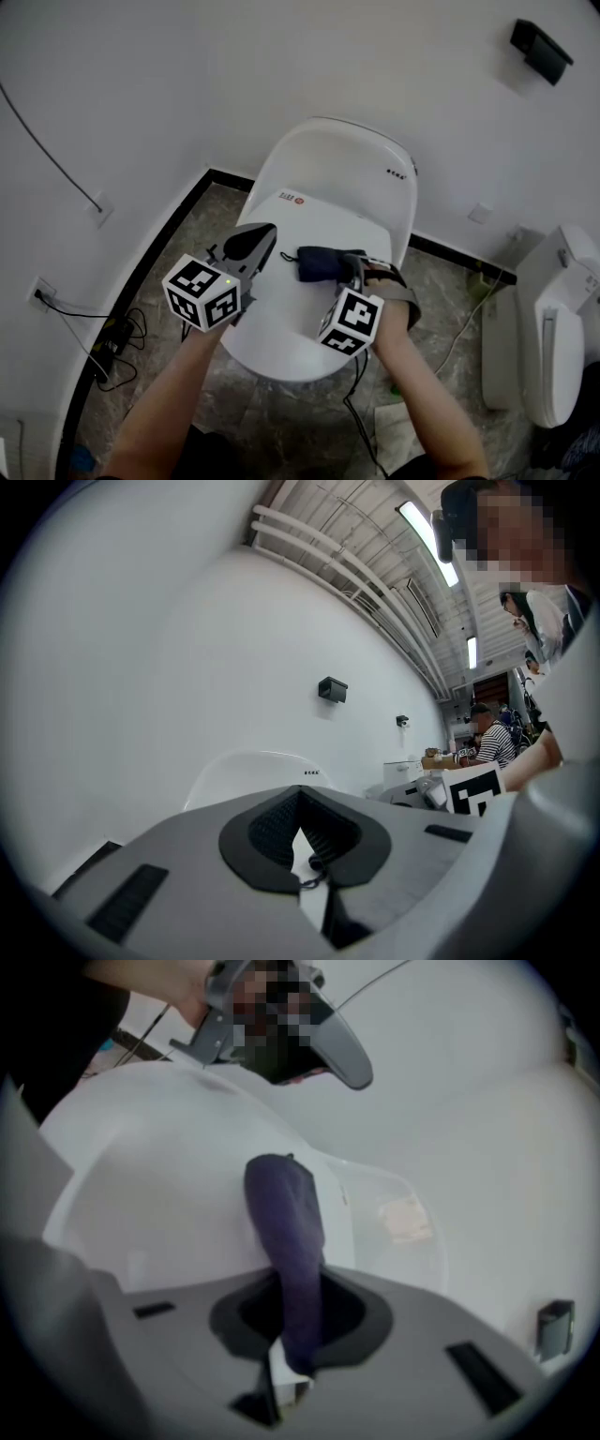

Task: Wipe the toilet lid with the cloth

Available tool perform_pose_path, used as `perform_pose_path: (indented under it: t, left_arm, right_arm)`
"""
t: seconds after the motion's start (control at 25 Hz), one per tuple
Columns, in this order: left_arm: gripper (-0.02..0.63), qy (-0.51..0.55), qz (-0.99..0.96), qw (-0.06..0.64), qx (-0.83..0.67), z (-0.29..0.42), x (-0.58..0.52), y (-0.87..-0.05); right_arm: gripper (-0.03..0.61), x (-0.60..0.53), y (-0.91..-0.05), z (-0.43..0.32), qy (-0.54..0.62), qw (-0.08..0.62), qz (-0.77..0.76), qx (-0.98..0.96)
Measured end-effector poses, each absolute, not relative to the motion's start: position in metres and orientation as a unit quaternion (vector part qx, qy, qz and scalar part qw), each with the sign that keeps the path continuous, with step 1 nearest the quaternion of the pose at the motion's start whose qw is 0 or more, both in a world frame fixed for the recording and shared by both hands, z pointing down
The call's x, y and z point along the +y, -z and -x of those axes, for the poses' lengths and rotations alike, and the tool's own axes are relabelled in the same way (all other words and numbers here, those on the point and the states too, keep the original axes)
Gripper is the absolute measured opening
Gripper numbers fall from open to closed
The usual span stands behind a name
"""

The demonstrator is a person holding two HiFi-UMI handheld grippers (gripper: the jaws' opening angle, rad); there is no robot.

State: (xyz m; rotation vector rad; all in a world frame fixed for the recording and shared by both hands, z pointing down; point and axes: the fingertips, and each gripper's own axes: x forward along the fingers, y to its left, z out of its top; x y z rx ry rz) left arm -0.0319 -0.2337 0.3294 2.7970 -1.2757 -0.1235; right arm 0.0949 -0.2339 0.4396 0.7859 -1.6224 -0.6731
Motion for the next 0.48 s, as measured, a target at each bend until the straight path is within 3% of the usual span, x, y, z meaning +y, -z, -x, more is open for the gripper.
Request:
perform_pose_path:
  t: [0.48]
  left_arm:
    - [0.012,0.044,-0.914,0.036,-0.401,0.025,-0.242,-0.341]
  right_arm:
    - [0.066,-0.168,-0.443,-0.081,0.300,0.573,-0.317,-0.694]
